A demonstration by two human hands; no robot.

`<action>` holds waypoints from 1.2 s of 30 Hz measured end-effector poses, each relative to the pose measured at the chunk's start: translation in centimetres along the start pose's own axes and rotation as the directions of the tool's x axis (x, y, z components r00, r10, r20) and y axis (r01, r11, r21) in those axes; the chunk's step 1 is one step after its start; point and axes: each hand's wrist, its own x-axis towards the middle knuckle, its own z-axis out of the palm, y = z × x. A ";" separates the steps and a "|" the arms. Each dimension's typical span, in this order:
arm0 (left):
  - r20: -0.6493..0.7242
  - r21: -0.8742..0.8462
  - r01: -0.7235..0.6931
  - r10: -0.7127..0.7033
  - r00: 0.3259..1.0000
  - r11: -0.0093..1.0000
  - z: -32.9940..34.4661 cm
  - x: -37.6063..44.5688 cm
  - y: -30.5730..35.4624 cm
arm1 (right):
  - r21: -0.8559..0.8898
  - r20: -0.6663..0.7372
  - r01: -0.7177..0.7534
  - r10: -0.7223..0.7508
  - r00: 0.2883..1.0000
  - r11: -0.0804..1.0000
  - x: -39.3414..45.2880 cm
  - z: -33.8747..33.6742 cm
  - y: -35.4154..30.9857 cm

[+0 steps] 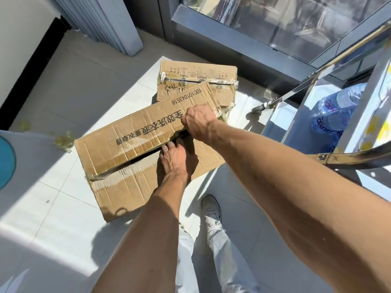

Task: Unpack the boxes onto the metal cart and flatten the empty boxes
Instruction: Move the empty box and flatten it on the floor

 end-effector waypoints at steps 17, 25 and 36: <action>-0.048 0.362 -0.039 0.060 0.997 0.931 -1.5 -1.5 0.0 | 0.066 0.021 -0.318 0.317 0.948 0.946 -0.2 -3.3 3.6; -0.036 0.379 -0.060 0.080 0.996 0.923 -2.3 -1.4 -0.7 | 0.199 0.078 -0.486 0.481 0.874 0.851 0.0 -6.4 5.9; -0.056 0.206 0.008 0.004 0.998 0.978 -3.0 -2.4 -0.7 | 0.502 -0.014 -0.618 0.721 0.693 0.604 -0.8 -5.9 6.4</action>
